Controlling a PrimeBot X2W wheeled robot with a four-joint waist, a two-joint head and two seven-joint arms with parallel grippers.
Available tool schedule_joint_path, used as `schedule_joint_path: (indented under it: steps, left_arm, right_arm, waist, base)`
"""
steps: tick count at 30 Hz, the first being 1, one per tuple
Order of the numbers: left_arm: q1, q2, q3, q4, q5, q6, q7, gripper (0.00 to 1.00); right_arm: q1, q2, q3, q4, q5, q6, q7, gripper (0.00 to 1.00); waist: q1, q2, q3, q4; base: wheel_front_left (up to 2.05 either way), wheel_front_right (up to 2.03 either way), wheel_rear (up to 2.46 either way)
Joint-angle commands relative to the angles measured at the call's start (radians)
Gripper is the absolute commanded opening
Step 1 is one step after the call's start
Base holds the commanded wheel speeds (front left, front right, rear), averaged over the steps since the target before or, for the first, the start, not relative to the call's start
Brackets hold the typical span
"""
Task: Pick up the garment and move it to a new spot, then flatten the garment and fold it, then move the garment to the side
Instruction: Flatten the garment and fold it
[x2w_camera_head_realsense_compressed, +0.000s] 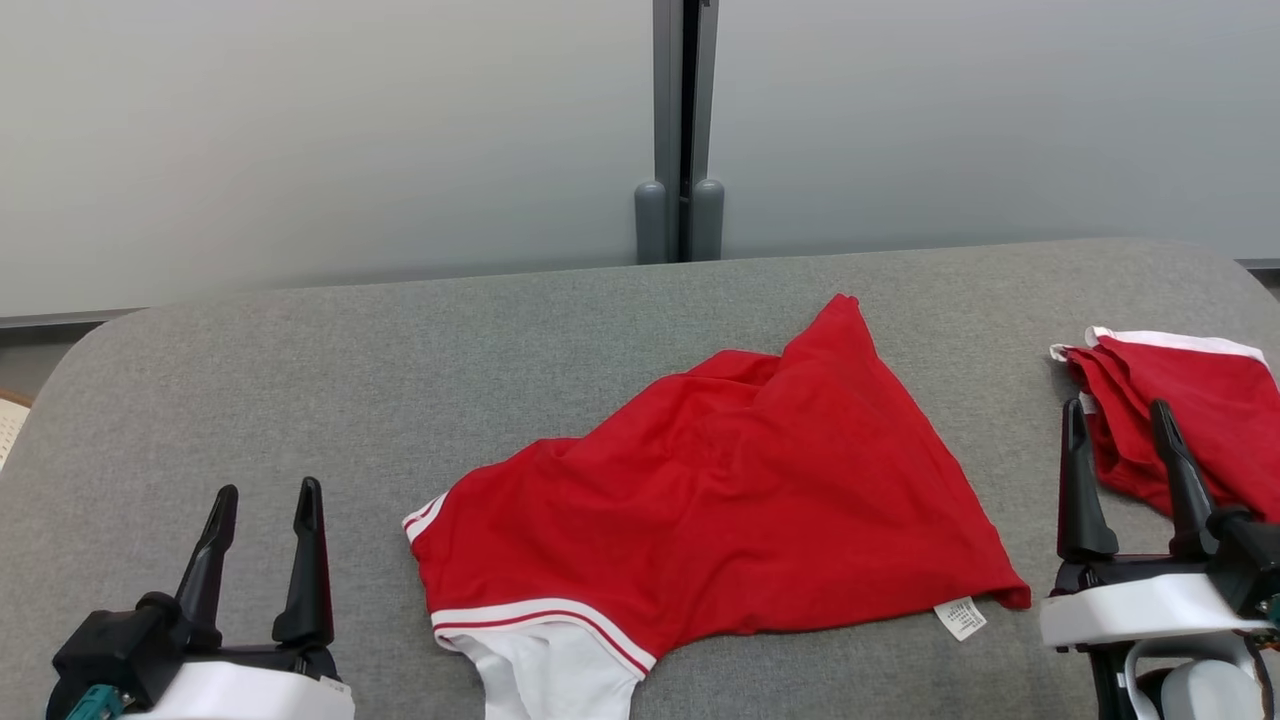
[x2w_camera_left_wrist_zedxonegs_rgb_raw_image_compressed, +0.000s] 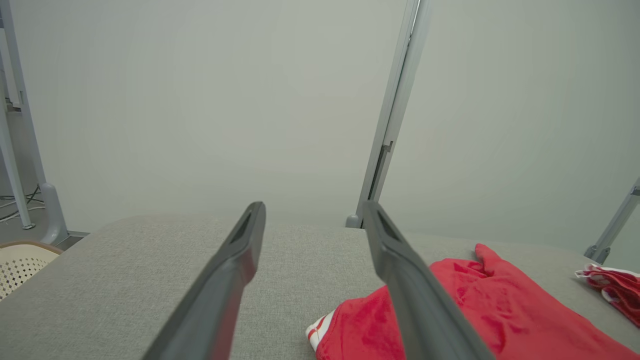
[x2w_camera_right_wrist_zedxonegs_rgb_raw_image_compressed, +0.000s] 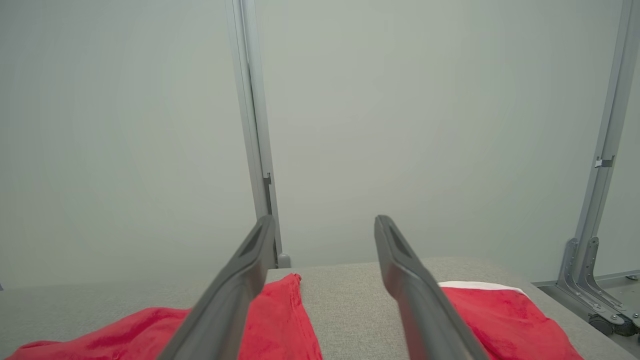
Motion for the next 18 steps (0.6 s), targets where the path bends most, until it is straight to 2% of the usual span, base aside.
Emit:
schedule_joint_path:
  steps: [1,11,18]
  left_arm:
    - [0.011,0.003,0.003,-0.002,0.006,0.005,-0.006,1.00]
    - [0.015,0.003,-0.003,-0.004,0.007,0.007,0.002,1.00]
    - [0.049,0.028,-0.081,-0.038,-0.020,0.004,0.204,1.00]
  right_arm:
    - [-0.002,-0.001,-0.002,0.004,-0.003,0.000,-0.008,1.00]
    - [-0.009,-0.001,-0.015,0.023,-0.006,0.000,0.002,1.00]
    - [0.022,-0.005,-0.065,0.085,-0.004,0.000,0.167,1.00]
  waist:
    - [0.0000,-0.0001,0.000,0.000]
    - [0.0000,-0.0001,0.004,-0.002]
    - [0.0000,-0.0001,0.009,0.002]
  base:
    - [0.00,0.00,0.00]
    - [0.00,0.00,0.00]
    - [0.00,0.00,0.00]
